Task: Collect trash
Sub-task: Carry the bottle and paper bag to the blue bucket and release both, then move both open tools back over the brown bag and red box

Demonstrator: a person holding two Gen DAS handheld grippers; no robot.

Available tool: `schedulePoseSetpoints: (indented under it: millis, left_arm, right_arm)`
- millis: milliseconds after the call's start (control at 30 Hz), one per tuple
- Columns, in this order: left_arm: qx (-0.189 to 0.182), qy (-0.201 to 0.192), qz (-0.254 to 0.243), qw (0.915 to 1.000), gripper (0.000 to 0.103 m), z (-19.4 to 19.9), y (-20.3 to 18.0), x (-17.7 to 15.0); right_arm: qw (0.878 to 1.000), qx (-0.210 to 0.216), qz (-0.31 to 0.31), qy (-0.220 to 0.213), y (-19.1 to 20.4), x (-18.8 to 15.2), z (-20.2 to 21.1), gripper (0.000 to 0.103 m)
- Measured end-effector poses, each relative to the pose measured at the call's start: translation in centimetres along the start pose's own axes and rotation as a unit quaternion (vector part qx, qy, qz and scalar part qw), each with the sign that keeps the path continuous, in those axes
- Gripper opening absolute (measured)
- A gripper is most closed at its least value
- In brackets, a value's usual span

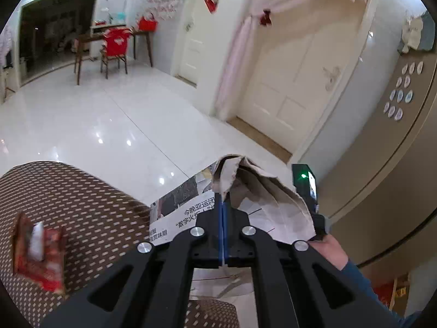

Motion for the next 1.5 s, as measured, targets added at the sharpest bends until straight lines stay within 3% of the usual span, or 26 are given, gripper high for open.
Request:
schedulePoseSetpoints:
  millis: [67,133,567,633,667,700,967,1200,1500]
  left_arm:
    - [-0.005,0.017,-0.006,0.9998,0.0,-1.9,-0.6,0.2]
    - [-0.016,0.033,-0.009,0.9993,0.0,-3.7,-1.4,0.4]
    - [-0.035,0.172,-0.014,0.9845,0.003,-16.5,-1.9,-1.9]
    - [-0.031,0.197,-0.017,0.9798,0.018,-17.8,-1.6,-2.3]
    - [-0.023,0.21,-0.015,0.9772,0.052,-18.5,-1.3,-2.6]
    - [-0.014,0.213,-0.009,0.977,0.078,-18.8,-0.9,-2.6]
    - [0.024,0.181,-0.001,0.9832,0.085,-15.6,1.5,-1.6]
    - [0.041,0.118,-0.019,0.9919,0.088,-9.9,1.3,-0.8]
    - [0.054,0.055,-0.018,0.9968,0.089,-2.6,1.8,-0.1]
  right_arm:
    - [1.0,0.009,-0.019,-0.003,-1.0,0.5,-0.2,0.075]
    - [0.999,0.012,-0.031,-0.008,-1.9,0.8,0.4,0.083]
    - [0.993,0.027,-0.071,-0.092,-4.1,3.4,6.8,0.088]
    - [0.992,0.027,-0.07,-0.099,-4.2,3.4,7.6,0.089]
    - [0.992,0.027,-0.07,-0.101,-4.1,3.4,7.7,0.089]
    - [0.992,0.027,-0.07,-0.104,-4.1,3.3,7.8,0.089]
    - [0.992,0.018,-0.063,-0.107,-2.5,2.6,7.7,0.097]
    - [0.994,0.002,-0.041,-0.103,0.1,1.6,7.3,0.097]
    - [0.994,0.017,0.007,-0.112,5.7,0.3,8.6,0.097]
Point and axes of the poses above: each gripper's, at about its wrist camera, not at the fingertips, and z roughly against the way its jaws point, y to its left, x to its top, the point moved 9 cm from there along -z, roughly the way its jaws point, and after that the axes turned 8 degrees about -z, right-handed, at the moved point
